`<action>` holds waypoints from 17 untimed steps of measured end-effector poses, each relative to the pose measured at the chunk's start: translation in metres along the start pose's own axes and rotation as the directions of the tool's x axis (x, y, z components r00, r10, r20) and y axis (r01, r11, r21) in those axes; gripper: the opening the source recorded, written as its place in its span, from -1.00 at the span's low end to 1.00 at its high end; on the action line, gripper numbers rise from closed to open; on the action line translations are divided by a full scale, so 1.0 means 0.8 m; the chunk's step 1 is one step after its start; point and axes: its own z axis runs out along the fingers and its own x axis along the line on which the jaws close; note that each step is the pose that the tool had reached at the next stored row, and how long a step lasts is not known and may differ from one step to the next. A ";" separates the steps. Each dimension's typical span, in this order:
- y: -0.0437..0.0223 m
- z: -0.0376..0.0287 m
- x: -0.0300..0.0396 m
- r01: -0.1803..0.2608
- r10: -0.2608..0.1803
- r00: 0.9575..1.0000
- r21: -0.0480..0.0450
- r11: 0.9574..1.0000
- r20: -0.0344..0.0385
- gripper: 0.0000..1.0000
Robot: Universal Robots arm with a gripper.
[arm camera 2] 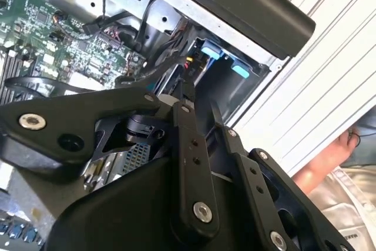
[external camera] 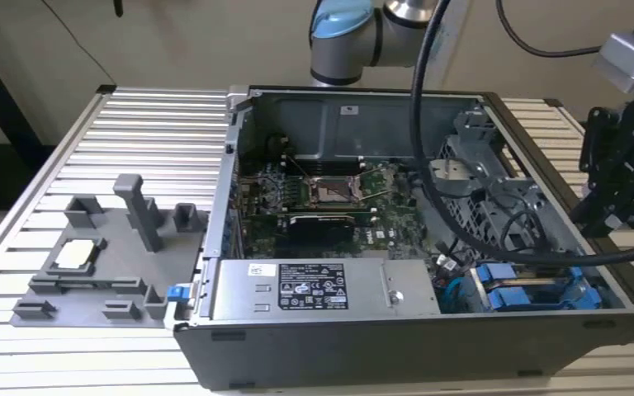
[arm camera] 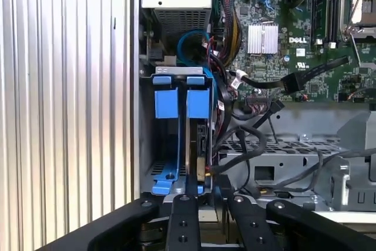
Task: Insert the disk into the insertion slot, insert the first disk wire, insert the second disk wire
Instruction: 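Insert the first disk wire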
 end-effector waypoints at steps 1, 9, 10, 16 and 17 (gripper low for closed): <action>-0.0001 -0.0010 -0.0001 0.000 0.000 1.000 0.000 1.000 0.000 -0.47; 0.0001 -0.0012 -0.0170 0.000 0.000 1.000 0.000 1.000 0.000 -0.47; 0.0004 -0.0010 -0.0221 0.000 0.000 1.000 0.000 1.000 0.000 -0.47; 0.0163 -0.0002 -0.0480 0.000 0.000 1.000 0.000 1.000 0.000 -0.47; 0.0221 0.0004 -0.0510 0.000 0.000 1.000 0.000 1.000 0.000 -0.47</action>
